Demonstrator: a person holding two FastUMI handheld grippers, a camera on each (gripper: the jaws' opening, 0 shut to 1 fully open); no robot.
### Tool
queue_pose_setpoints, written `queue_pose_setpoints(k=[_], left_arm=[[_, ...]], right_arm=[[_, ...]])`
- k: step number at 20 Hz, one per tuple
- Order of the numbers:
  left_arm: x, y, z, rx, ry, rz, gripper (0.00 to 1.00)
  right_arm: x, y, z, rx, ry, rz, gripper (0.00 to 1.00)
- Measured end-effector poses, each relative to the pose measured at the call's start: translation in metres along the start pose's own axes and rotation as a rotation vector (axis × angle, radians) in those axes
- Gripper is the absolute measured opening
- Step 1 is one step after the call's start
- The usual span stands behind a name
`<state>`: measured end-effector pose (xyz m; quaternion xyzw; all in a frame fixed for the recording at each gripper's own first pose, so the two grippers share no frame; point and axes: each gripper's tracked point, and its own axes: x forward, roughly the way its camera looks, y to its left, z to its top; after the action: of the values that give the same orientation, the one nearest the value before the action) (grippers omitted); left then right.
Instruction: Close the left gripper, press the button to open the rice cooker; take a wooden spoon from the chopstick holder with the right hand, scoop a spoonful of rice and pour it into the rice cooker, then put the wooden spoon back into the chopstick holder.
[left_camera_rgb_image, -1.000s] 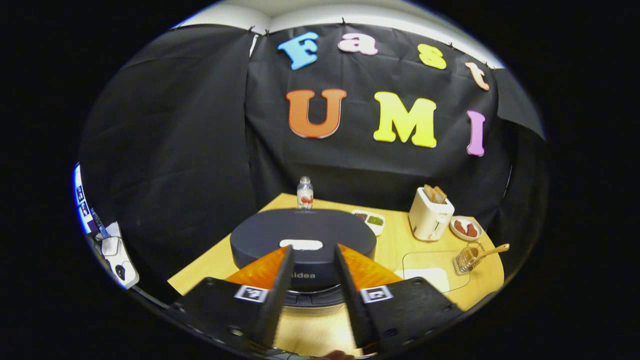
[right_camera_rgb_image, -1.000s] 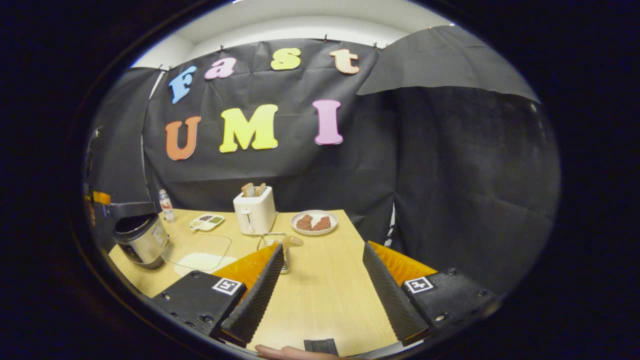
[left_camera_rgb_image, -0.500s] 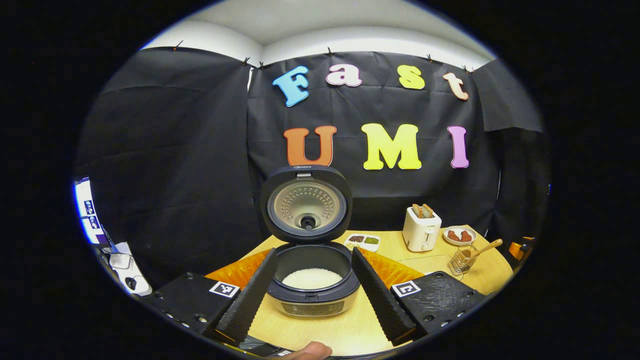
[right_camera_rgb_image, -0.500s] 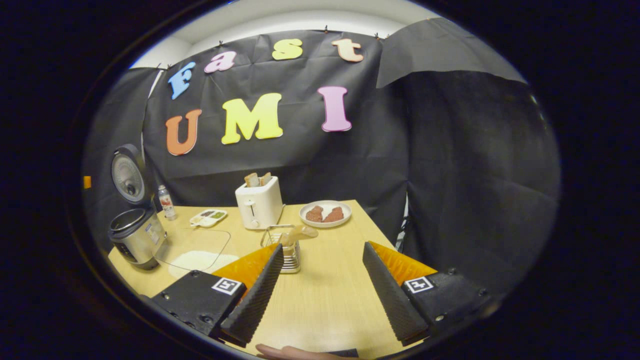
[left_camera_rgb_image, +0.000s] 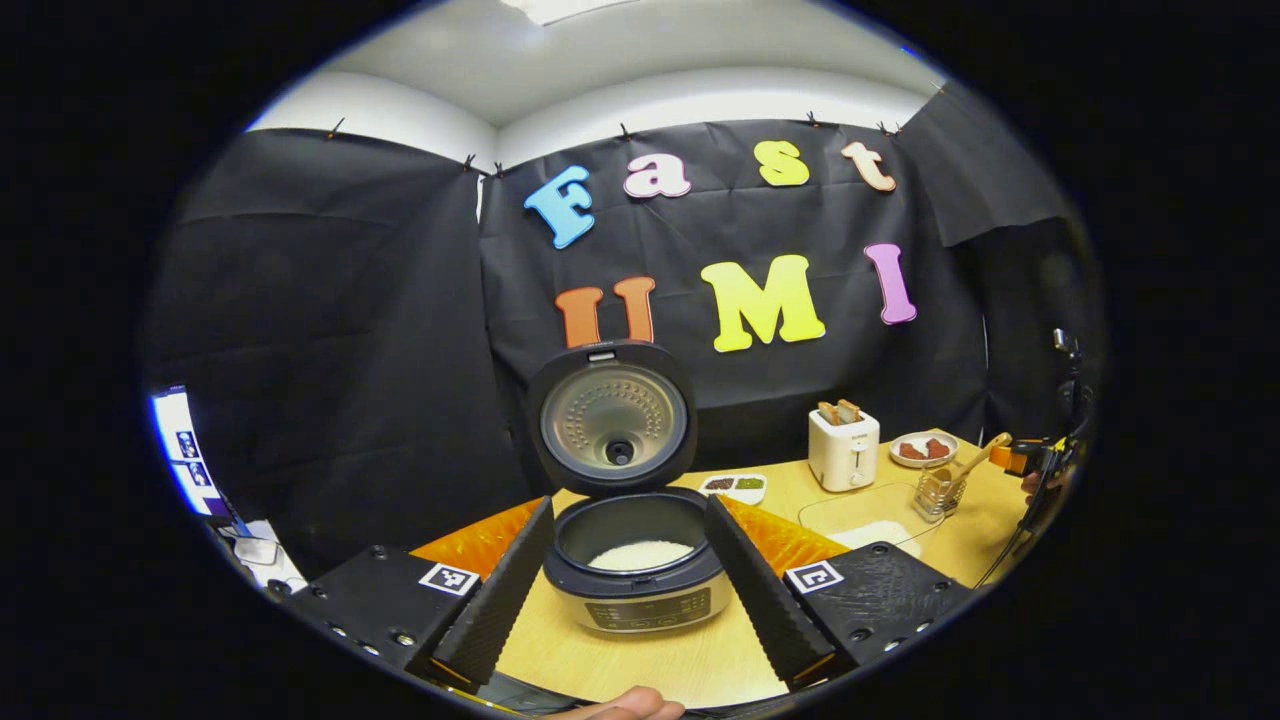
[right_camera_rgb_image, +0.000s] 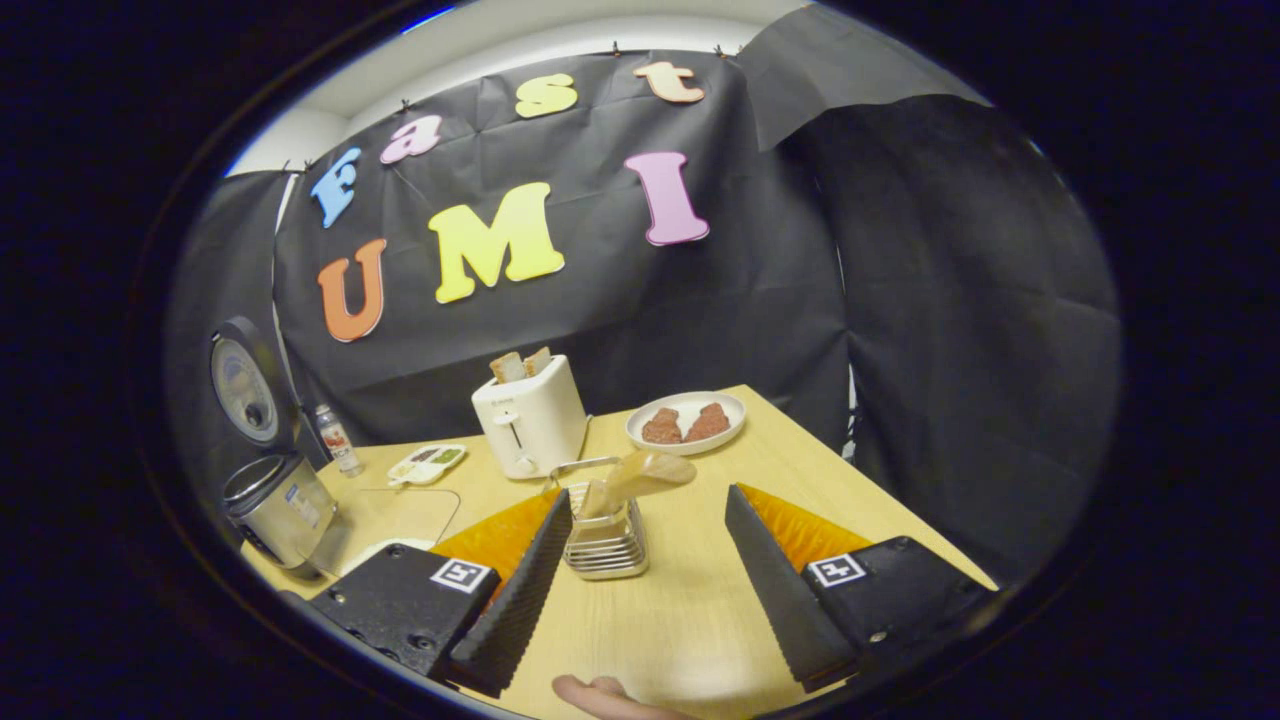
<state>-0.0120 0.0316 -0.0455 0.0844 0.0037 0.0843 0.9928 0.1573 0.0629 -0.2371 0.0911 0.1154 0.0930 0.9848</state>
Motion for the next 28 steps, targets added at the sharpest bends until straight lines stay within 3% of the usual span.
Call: queue_pose_setpoints(k=[2,6,7,8,10,11,13,16,17,24,28], left_arm=[[-0.002,0.019,0.010,0.040,-0.051,0.070,0.96],[-0.017,0.020,0.012,-0.006,-0.096,0.047,0.96],[-0.020,0.023,0.017,-0.013,-0.129,0.046,0.96],[-0.023,0.025,0.020,-0.015,-0.156,0.045,0.95],[-0.029,0.028,0.025,-0.014,-0.203,0.054,0.95],[-0.031,0.029,0.027,-0.015,-0.219,0.059,0.95],[-0.032,0.028,0.020,-0.028,-0.210,0.050,0.95],[-0.030,0.035,0.005,-0.050,-0.168,0.052,0.95],[-0.029,0.038,-0.001,-0.055,-0.156,0.056,0.95],[-0.026,0.037,-0.021,-0.046,-0.129,0.043,0.95],[-0.027,0.034,-0.026,-0.055,-0.126,0.031,0.95]], right_arm=[[0.017,0.010,-0.006,-0.013,0.027,0.003,1.00],[0.041,0.029,0.007,-0.045,-0.033,0.021,1.00],[0.049,0.032,0.008,-0.048,-0.049,0.019,0.91],[0.059,0.031,0.006,-0.057,-0.050,0.001,0.93],[0.075,0.036,-0.001,-0.100,-0.042,-0.014,0.85],[0.083,0.039,-0.003,-0.125,-0.032,-0.013,0.75],[0.091,0.046,-0.003,-0.130,-0.022,0.008,0.73],[0.099,0.063,0.002,-0.137,-0.026,0.062,0.48],[0.097,0.067,0.004,-0.140,-0.028,0.072,0.27],[0.093,0.087,0.062,-0.185,-0.078,0.097,0.22],[0.075,0.105,0.094,-0.198,-0.075,0.132,0.25]])
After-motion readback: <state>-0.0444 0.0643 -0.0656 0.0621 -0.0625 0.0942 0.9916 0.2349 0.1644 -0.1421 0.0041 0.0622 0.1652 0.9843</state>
